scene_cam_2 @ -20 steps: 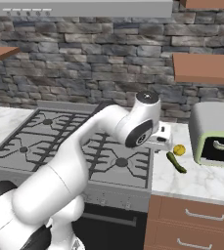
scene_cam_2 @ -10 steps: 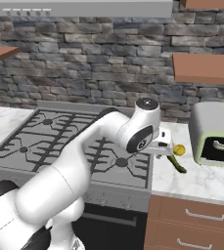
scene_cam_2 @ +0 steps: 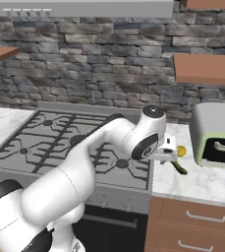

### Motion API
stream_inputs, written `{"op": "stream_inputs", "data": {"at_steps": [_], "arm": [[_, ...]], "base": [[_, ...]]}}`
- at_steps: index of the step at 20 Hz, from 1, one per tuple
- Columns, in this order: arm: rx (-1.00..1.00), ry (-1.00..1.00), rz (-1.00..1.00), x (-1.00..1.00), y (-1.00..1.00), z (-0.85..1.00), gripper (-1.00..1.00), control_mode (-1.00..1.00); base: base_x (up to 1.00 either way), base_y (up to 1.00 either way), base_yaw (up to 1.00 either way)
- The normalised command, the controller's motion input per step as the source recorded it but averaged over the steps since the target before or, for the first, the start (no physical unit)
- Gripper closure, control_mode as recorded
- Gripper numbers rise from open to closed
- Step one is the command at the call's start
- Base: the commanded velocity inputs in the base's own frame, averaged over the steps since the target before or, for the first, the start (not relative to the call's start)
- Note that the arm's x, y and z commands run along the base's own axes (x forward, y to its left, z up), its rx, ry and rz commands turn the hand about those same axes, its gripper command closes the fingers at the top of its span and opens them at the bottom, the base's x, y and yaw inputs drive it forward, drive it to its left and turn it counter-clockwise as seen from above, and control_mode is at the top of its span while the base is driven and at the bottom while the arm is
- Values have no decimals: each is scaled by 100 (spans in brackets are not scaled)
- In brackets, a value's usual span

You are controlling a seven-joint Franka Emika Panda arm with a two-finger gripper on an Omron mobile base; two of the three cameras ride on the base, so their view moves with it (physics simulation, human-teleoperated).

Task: Put the squash and lemon in the pan. Then turn on the rear right burner and set the heat to medium.

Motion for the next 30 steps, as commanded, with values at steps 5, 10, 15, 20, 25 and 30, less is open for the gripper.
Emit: {"op": "stream_inputs", "data": {"at_steps": [5,10,15,20,25,30], "arm": [[0,0,1,0,-1,-15,-100,-100],[0,0,1,0,0,-13,-100,-100],[0,0,1,0,-2,-12,-100,-100],[0,0,5,3,-11,-6,-100,-100],[-1,0,2,18,-1,-3,-100,-100],[0,0,1,24,0,0,-100,-100]], "base": [[0,0,0],[0,0,0],[0,0,0],[0,0,0],[0,0,0],[0,0,0]]}}
